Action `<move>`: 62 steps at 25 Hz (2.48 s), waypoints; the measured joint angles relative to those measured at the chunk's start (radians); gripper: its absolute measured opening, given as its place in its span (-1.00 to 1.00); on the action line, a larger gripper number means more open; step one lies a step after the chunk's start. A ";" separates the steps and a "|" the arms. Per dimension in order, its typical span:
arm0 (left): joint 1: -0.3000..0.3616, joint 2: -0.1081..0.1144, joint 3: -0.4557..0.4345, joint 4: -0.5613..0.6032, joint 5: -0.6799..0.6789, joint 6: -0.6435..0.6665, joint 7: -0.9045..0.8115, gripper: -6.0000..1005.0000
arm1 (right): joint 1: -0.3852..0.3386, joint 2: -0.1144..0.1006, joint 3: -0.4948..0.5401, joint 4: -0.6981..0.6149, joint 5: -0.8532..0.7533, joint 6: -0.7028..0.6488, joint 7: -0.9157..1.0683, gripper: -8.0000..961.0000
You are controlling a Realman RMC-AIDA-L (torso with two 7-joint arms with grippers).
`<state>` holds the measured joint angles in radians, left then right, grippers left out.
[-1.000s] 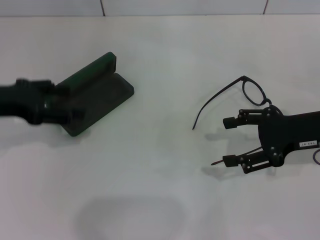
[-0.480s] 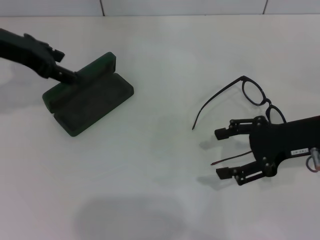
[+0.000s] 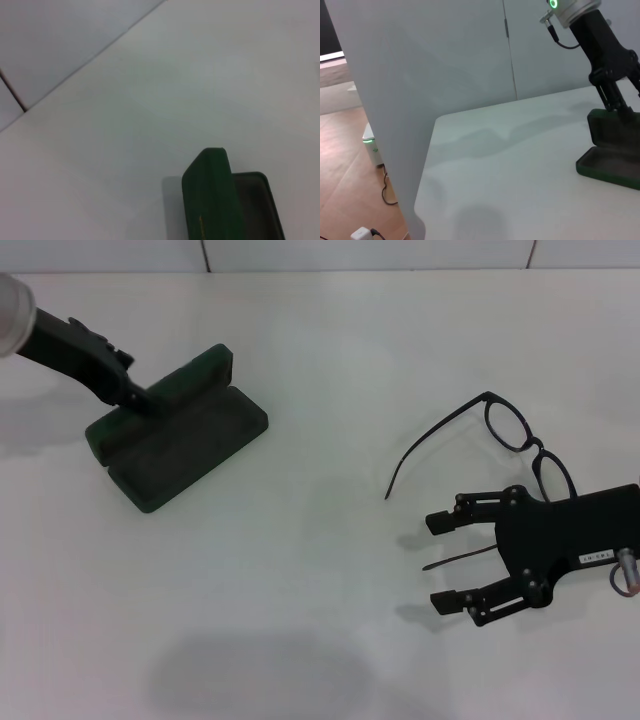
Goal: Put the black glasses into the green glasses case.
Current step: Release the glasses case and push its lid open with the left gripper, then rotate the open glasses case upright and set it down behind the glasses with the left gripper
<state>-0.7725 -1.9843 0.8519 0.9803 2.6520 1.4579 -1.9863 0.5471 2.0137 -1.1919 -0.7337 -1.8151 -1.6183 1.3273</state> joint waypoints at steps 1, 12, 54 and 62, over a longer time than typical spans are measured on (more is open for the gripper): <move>-0.001 -0.003 0.007 0.000 0.005 -0.005 -0.001 0.71 | 0.000 0.000 0.000 0.001 0.000 0.000 0.000 0.84; 0.021 -0.037 0.051 0.008 0.036 -0.058 0.015 0.35 | -0.002 0.000 0.000 0.007 0.000 0.003 0.000 0.83; 0.140 -0.104 0.170 0.064 -0.388 -0.117 0.681 -0.47 | -0.026 0.000 0.000 0.007 0.000 -0.002 -0.001 0.83; 0.152 -0.104 0.225 0.063 -0.350 -0.140 0.683 -0.43 | -0.026 0.000 0.000 0.009 0.000 0.001 -0.004 0.83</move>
<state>-0.6202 -2.0885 1.0767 1.0431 2.3025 1.3181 -1.3028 0.5215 2.0141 -1.1916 -0.7245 -1.8149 -1.6174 1.3231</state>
